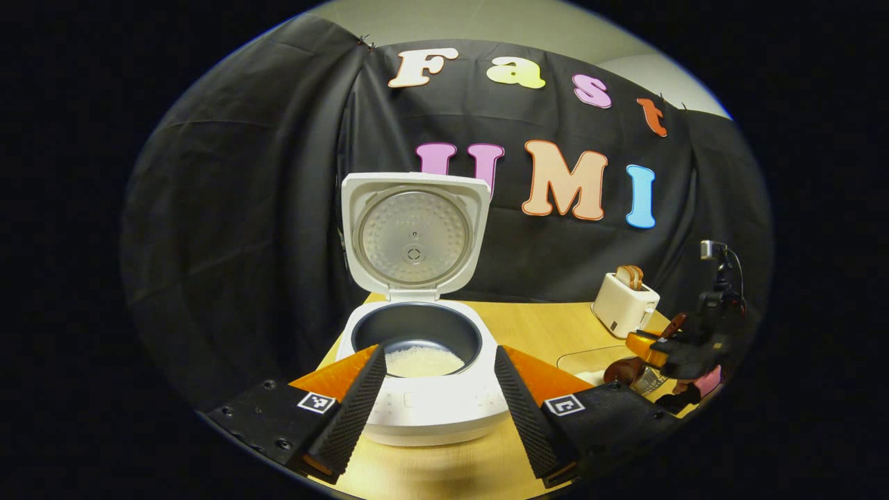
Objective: Close the left gripper, press the button to open the rice cooker; take a wooden spoon from the chopstick holder with the right hand, scoop a spoonful of rice and pour it into the rice cooker, then put the wooden spoon back into the chopstick holder.
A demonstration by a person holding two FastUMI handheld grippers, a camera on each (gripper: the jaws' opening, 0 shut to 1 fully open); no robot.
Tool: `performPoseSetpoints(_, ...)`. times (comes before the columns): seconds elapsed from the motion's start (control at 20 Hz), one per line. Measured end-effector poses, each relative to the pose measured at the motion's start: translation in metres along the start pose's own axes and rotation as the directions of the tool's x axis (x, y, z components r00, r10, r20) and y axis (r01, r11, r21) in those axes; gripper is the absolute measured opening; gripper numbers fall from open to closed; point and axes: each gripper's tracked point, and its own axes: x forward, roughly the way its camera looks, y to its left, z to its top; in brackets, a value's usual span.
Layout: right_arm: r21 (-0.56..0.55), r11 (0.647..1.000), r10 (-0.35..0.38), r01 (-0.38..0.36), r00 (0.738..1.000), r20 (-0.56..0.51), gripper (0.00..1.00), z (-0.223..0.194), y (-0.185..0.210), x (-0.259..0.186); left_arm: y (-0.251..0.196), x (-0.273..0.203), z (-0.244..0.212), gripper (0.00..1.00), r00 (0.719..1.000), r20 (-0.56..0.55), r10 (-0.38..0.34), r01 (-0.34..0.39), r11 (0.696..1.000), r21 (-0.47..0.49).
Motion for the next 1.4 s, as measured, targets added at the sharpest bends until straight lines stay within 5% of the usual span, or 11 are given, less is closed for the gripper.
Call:
performPoseSetpoints(0.35,-0.022,0.999,0.025,-0.026,0.997,-0.071,0.21,-0.034,0.030,0.012,0.008,0.003,-0.010,0.93,1.000,-0.020,-0.005,0.005,1.000,0.003)
performPoseSetpoints(0.7,0.212,0.970,0.152,-0.118,0.977,-0.151,0.21,-0.043,0.068,0.011,0.011,0.006,-0.013,0.93,1.000,-0.027,-0.014,0.014,1.000,-0.004)
performPoseSetpoints(1.15,0.551,0.828,0.250,-0.100,0.947,-0.204,0.21,-0.049,0.077,0.010,0.007,0.007,-0.017,0.93,0.999,-0.030,-0.036,0.036,0.999,-0.014)
performPoseSetpoints(1.4,0.721,0.689,0.281,-0.071,0.943,-0.175,0.21,-0.046,0.057,0.007,0.003,0.006,-0.017,0.93,0.998,-0.034,-0.047,0.046,0.999,-0.011)
